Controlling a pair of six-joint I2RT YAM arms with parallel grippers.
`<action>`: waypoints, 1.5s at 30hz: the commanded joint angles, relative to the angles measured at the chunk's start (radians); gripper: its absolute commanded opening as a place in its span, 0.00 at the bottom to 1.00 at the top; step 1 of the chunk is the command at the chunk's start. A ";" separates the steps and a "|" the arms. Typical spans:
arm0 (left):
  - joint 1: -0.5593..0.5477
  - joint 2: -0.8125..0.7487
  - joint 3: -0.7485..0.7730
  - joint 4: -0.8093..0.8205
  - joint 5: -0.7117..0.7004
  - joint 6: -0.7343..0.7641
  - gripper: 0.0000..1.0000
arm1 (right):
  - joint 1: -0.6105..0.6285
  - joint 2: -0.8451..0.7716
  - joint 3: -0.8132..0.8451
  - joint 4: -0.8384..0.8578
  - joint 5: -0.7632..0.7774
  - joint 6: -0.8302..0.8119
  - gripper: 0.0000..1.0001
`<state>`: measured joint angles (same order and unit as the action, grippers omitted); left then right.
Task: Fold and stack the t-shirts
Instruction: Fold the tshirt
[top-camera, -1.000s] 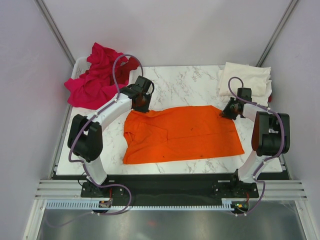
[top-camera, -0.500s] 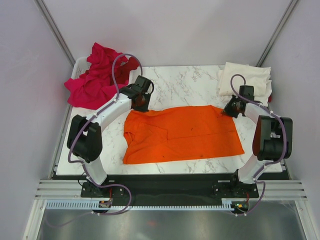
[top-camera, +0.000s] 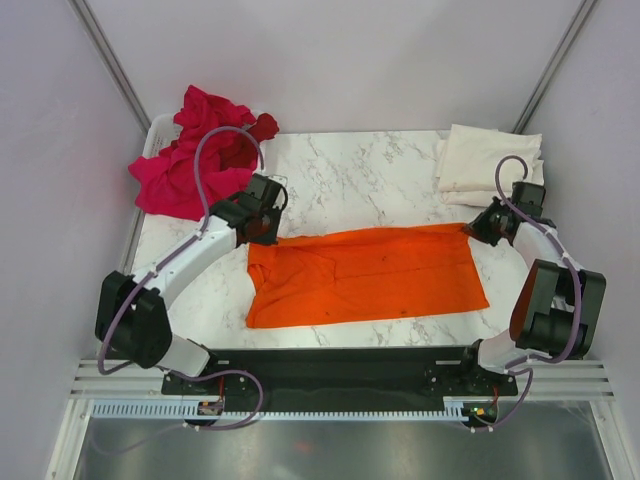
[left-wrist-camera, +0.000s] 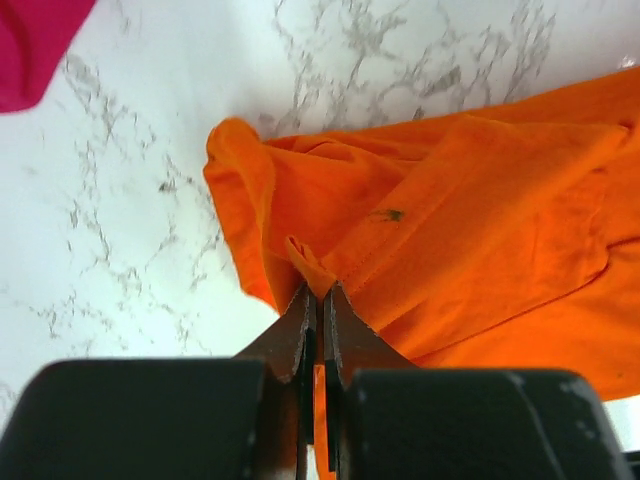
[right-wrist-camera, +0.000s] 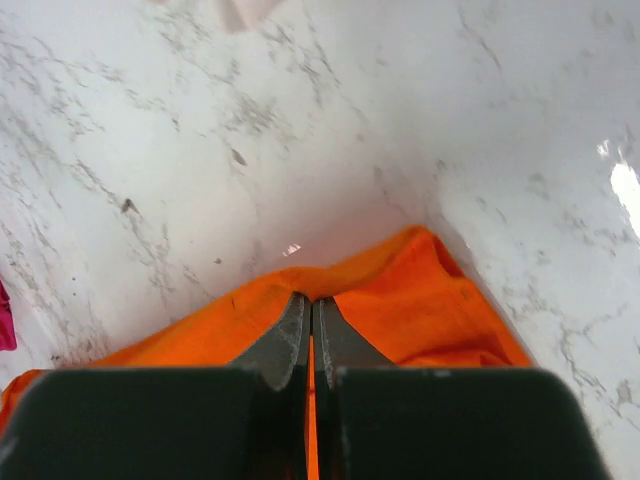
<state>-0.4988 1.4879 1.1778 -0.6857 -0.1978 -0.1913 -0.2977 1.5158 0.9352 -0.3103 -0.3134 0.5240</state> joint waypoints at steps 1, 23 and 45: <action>0.008 -0.116 -0.090 0.000 -0.043 -0.019 0.02 | -0.030 -0.061 -0.061 0.020 -0.030 0.017 0.00; 0.008 -0.271 -0.282 -0.032 0.116 -0.097 0.02 | -0.104 -0.100 -0.160 0.030 0.013 0.047 0.00; -0.032 -0.284 -0.187 -0.163 0.232 -0.203 0.90 | -0.113 -0.109 -0.147 -0.016 0.128 0.088 0.88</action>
<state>-0.5285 1.2304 0.9150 -0.8089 0.0044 -0.3656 -0.4034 1.4773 0.7753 -0.3252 -0.2470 0.5991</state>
